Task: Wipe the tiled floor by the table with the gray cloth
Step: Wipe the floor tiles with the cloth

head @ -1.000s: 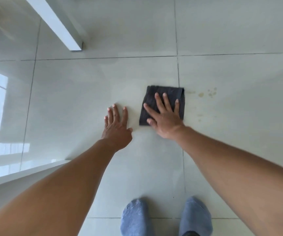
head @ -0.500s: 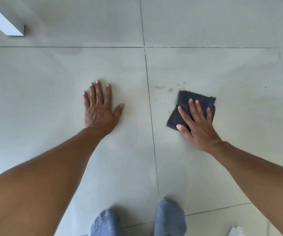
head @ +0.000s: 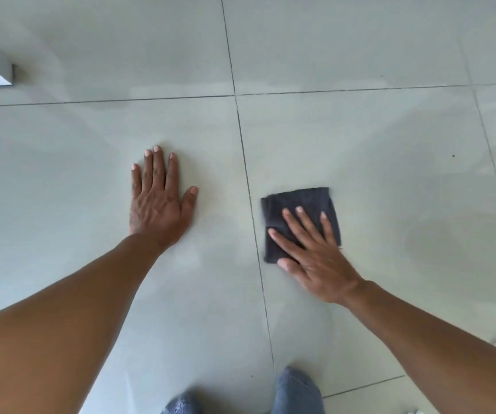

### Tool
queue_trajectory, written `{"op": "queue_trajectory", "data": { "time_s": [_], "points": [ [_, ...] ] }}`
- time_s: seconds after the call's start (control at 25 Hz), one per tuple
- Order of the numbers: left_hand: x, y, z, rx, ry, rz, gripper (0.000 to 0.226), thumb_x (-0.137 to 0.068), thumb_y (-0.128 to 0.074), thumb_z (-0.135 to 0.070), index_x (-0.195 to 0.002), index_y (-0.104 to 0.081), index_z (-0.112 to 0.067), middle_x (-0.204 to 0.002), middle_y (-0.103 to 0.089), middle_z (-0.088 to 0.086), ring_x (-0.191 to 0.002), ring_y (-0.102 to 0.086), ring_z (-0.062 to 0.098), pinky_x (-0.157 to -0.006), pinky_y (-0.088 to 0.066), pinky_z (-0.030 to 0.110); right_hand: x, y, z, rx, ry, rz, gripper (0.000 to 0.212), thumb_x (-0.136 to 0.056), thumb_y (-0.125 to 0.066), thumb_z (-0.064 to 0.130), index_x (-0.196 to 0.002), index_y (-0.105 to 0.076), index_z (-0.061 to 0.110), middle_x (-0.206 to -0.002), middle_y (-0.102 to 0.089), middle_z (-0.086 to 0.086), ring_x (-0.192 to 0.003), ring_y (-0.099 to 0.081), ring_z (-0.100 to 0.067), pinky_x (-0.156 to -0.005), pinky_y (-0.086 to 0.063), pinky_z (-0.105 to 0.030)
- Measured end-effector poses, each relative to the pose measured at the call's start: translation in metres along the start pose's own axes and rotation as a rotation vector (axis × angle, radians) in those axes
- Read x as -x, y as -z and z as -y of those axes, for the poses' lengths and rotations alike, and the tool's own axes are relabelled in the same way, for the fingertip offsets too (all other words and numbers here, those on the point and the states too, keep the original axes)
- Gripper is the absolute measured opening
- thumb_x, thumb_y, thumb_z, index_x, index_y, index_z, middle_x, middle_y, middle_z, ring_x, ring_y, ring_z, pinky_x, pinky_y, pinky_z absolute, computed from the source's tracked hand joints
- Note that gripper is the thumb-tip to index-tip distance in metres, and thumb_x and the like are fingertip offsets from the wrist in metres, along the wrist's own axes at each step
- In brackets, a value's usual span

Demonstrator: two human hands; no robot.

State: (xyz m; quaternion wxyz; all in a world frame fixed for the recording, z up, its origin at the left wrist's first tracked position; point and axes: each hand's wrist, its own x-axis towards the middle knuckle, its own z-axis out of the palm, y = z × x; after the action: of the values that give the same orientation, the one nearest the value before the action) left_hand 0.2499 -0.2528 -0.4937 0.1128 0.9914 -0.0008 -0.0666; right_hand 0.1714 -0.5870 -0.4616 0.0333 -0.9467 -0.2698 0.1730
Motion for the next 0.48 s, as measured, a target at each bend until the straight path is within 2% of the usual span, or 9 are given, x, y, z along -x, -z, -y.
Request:
{"op": "queue_trajectory", "data": {
  "time_s": [0.08, 0.12, 0.2, 0.24, 0.28, 0.36, 0.44, 0.48],
  "points": [
    [0.004, -0.004, 0.0, -0.017, 0.009, -0.023, 0.076, -0.103, -0.025, -0.052, -0.162, -0.009, -0.006, -0.171, -0.003, 0.021, -0.158, 0.003, 0.033, -0.127, -0.002, 0.054, -0.016, 0.009, -0.043, -0.027, -0.14, -0.057, 0.058, -0.105, -0.026, 0.055, -0.16, -0.019, 0.04, -0.174, -0.012, -0.008, -0.161, -0.007, -0.032, -0.118, -0.016, -0.074],
    [0.005, -0.006, -0.001, -0.02, 0.01, -0.029, 0.076, -0.103, -0.025, -0.051, -0.162, -0.01, -0.006, -0.171, -0.003, 0.021, -0.158, 0.003, 0.034, -0.127, -0.001, 0.054, -0.042, 0.018, -0.052, -0.076, -0.274, -0.074, 0.058, -0.104, -0.027, 0.055, -0.16, -0.017, 0.041, -0.175, -0.006, -0.007, -0.161, -0.001, -0.032, -0.119, -0.01, -0.076],
    [0.004, -0.007, -0.001, -0.024, 0.009, -0.026, 0.075, -0.104, -0.026, -0.051, -0.162, -0.01, -0.006, -0.17, -0.004, 0.021, -0.158, 0.002, 0.034, -0.127, -0.002, 0.054, -0.112, 0.036, -0.042, -0.216, -0.571, -0.085, 0.059, -0.104, -0.025, 0.055, -0.161, -0.011, 0.044, -0.174, 0.011, -0.008, -0.159, 0.015, -0.036, -0.119, 0.005, -0.076],
    [0.004, -0.006, -0.001, -0.027, 0.008, -0.028, 0.075, -0.104, -0.026, -0.05, -0.162, -0.01, -0.006, -0.17, -0.004, 0.021, -0.158, 0.002, 0.034, -0.127, -0.002, 0.055, -0.143, 0.042, -0.024, -0.257, -0.643, -0.072, 0.06, -0.104, -0.024, 0.056, -0.161, -0.009, 0.043, -0.173, 0.016, -0.009, -0.157, 0.02, -0.039, -0.117, 0.009, -0.077],
    [0.003, -0.006, -0.002, -0.025, 0.005, -0.035, 0.074, -0.104, -0.026, -0.05, -0.162, -0.011, -0.006, -0.17, -0.005, 0.021, -0.158, 0.001, 0.034, -0.127, -0.003, 0.055, -0.163, 0.045, -0.002, -0.266, -0.629, -0.063, 0.06, -0.104, -0.025, 0.056, -0.161, -0.01, 0.042, -0.173, 0.015, -0.01, -0.157, 0.02, -0.041, -0.116, 0.009, -0.078],
    [0.004, -0.005, -0.001, -0.01, -0.001, -0.052, 0.073, -0.104, -0.026, -0.048, -0.162, -0.013, -0.006, -0.17, -0.006, 0.022, -0.158, -0.001, 0.035, -0.127, -0.004, 0.055, -0.156, 0.032, 0.048, -0.185, -0.354, -0.094, 0.06, -0.104, -0.029, 0.055, -0.161, -0.019, 0.04, -0.175, 0.005, -0.01, -0.159, 0.011, -0.042, -0.117, 0.002, -0.078],
    [0.005, -0.005, -0.001, 0.012, 0.001, -0.063, 0.071, -0.103, -0.025, -0.045, -0.161, -0.014, -0.006, -0.17, -0.008, 0.022, -0.158, -0.003, 0.035, -0.126, -0.005, 0.055, -0.088, 0.009, 0.076, -0.068, -0.026, -0.077, 0.057, -0.105, -0.032, 0.054, -0.16, -0.028, 0.036, -0.174, -0.008, -0.009, -0.16, 0.002, -0.039, -0.12, -0.007, -0.073],
    [0.005, -0.004, -0.001, 0.02, 0.005, -0.064, 0.07, -0.103, -0.025, -0.043, -0.161, -0.015, -0.006, -0.17, -0.008, 0.022, -0.158, -0.003, 0.035, -0.126, -0.005, 0.055, -0.048, -0.001, 0.071, -0.039, 0.061, -0.066, 0.057, -0.106, -0.034, 0.052, -0.159, -0.03, 0.035, -0.174, -0.012, -0.008, -0.161, -0.002, -0.035, -0.121, -0.01, -0.071]
  ]
}}
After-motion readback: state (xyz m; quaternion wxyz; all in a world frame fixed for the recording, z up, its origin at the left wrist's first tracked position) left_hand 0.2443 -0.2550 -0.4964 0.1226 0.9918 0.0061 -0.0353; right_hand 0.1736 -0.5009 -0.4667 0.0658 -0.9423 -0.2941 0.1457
